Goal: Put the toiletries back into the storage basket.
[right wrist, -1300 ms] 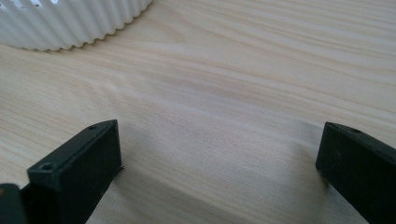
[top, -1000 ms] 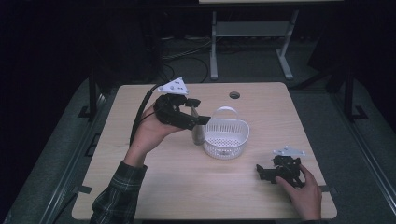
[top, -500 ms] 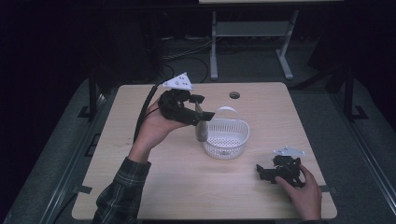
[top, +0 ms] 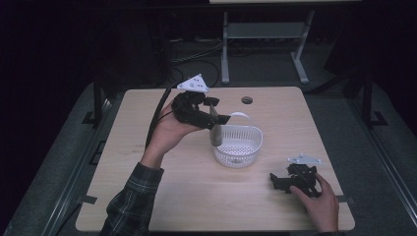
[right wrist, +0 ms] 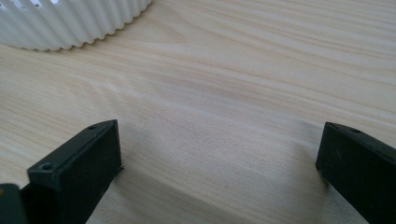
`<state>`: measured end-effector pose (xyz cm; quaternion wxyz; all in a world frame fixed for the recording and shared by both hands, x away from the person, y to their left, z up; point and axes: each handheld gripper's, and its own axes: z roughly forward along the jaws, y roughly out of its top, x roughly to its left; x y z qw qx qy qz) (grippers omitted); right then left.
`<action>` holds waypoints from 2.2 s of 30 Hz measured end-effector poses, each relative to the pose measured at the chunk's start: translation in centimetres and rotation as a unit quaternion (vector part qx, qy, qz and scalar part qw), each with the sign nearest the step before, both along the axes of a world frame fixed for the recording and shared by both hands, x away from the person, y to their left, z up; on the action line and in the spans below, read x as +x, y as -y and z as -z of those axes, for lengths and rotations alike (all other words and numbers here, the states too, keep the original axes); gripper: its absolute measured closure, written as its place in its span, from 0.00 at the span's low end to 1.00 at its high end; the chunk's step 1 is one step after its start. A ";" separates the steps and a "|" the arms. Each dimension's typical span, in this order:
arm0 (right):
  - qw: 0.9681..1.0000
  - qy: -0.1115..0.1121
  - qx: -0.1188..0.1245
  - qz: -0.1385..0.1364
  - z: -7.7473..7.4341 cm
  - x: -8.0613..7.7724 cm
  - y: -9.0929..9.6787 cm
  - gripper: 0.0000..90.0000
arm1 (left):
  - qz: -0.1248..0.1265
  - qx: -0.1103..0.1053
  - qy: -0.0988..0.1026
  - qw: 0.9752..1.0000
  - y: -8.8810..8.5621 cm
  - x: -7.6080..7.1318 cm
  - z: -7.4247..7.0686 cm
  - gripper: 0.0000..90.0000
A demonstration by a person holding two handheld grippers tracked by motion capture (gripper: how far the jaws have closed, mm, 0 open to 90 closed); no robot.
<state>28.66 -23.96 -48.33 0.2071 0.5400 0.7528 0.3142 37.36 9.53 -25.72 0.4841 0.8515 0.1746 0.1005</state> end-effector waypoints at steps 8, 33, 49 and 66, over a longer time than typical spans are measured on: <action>1.000 0.000 0.000 0.000 0.0 0.0 0.0 0.00 | -0.002 0.003 0.009 1.000 0.5 0.3 0.2 0.33; 1.000 0.000 0.000 0.000 0.0 0.0 0.0 0.00 | -0.013 0.011 0.004 1.000 1.5 1.6 3.1 0.33; 1.000 0.000 0.001 0.000 0.0 0.0 0.0 0.00 | -0.019 0.021 -0.004 1.000 1.8 2.3 5.0 0.33; 1.000 0.000 0.000 0.000 0.0 0.0 0.0 0.00 | -0.020 0.034 -0.005 0.999 2.1 2.5 6.5 0.33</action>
